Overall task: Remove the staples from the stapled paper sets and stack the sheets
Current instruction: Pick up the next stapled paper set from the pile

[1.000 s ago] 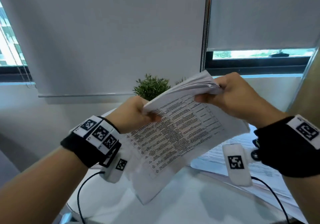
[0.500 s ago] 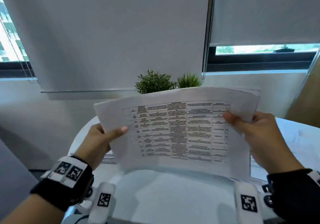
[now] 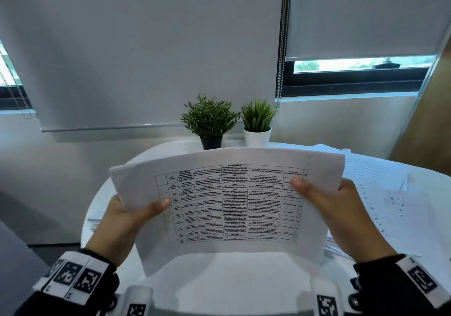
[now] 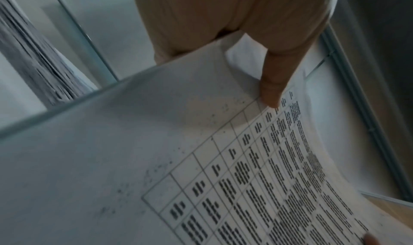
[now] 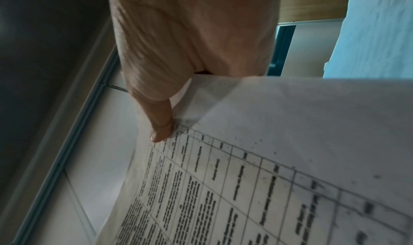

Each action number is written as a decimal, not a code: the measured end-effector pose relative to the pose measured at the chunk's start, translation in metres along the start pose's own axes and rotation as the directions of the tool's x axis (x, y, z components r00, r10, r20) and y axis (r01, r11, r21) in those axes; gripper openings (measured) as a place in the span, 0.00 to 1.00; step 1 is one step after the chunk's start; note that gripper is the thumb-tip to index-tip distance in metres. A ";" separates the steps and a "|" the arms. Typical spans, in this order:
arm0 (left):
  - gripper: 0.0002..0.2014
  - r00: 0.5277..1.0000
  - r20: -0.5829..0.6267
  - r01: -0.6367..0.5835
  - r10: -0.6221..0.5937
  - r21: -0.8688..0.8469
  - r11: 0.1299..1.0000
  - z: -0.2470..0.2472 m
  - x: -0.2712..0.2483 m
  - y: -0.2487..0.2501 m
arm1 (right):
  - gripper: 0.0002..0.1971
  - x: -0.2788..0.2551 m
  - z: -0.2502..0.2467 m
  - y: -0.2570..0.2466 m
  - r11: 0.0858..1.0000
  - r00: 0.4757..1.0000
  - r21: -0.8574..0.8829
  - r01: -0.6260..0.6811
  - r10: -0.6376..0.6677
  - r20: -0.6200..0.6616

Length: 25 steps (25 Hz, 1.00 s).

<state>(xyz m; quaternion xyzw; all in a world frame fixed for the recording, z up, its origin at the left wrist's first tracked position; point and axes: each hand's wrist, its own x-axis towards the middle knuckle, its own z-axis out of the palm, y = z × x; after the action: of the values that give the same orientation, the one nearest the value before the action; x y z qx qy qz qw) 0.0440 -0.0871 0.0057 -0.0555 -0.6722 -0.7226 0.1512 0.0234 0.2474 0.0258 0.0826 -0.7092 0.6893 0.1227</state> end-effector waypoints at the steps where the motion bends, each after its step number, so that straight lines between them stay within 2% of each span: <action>1: 0.26 1.000 -0.008 0.008 -0.008 -0.010 1.000 -0.001 0.001 -0.002 | 0.15 0.001 0.000 -0.002 1.000 1.000 -0.010 -0.001 0.001 -0.009; 3: 0.30 1.000 -0.022 -0.006 0.005 -0.025 1.000 -0.006 0.006 -0.002 | 0.16 0.003 -0.003 -0.007 1.000 1.000 0.000 0.013 -0.013 -0.020; 7: 0.29 0.999 0.044 0.002 0.000 -0.035 0.999 -0.009 0.004 -0.004 | 0.14 -0.001 -0.001 0.001 0.999 1.000 0.036 -0.017 0.016 0.017; 9: 0.20 1.000 0.029 0.014 -0.013 -0.032 0.999 -0.004 -0.003 -0.009 | 0.13 -0.005 0.004 0.010 0.998 0.998 0.017 -0.054 0.054 0.020; 10: 0.19 1.000 0.011 0.015 -0.015 -0.035 0.999 -0.004 -0.005 -0.010 | 0.12 -0.005 0.005 0.012 0.998 0.998 0.013 -0.062 0.062 0.013; 12: 0.25 1.000 -0.005 0.010 -0.010 -0.051 0.999 -0.009 0.000 -0.011 | 0.08 -0.001 0.003 0.011 0.998 0.999 0.020 -0.053 0.053 -0.009; 15: 0.24 1.000 -0.028 0.007 -0.010 -0.097 0.995 -0.013 0.003 -0.011 | 0.06 0.001 0.002 0.011 0.999 0.999 0.031 -0.038 0.038 -0.008; 17: 0.34 0.999 -0.029 0.038 -0.040 -0.057 0.998 -0.009 -0.002 -0.018 | 0.10 -0.001 0.006 0.020 0.998 0.998 -0.004 -0.068 0.068 0.008; 19: 0.39 0.995 -0.085 0.059 -0.060 -0.006 0.998 -0.006 -0.004 -0.022 | 0.11 0.000 0.008 0.028 0.993 0.994 -0.058 -0.106 0.105 -0.018; 21: 0.42 0.980 -0.198 0.013 0.009 0.108 0.994 -0.002 0.003 -0.013 | 0.07 0.010 0.006 0.024 0.987 0.994 -0.125 -0.101 0.095 -0.052; 22: 0.46 0.956 -0.278 -0.024 0.091 0.233 0.972 0.001 0.008 -0.003 | 0.06 0.017 0.007 0.017 0.983 0.995 -0.162 -0.090 0.084 -0.045; 23: 0.50 0.923 -0.314 -0.092 0.222 0.381 0.920 0.007 0.012 0.011 | 0.05 0.024 0.007 0.007 0.976 0.997 -0.202 -0.075 0.073 -0.018; 24: 0.51 0.879 -0.285 -0.187 0.382 0.531 0.827 0.016 0.014 0.028 | 0.05 0.031 0.009 -0.003 0.968 0.998 -0.243 -0.060 0.066 0.019; 25: 0.51 0.829 -0.191 -0.297 0.526 0.646 0.703 0.027 0.017 0.045 | 0.06 0.038 0.012 -0.015 0.958 0.996 -0.284 -0.039 0.060 0.068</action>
<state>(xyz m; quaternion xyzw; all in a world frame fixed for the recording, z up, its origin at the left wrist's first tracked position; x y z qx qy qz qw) 0.0376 -0.0654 0.0560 -0.0233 -0.7922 -0.4203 0.4418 -0.0093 0.2372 0.0504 0.0728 -0.8063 0.5802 0.0888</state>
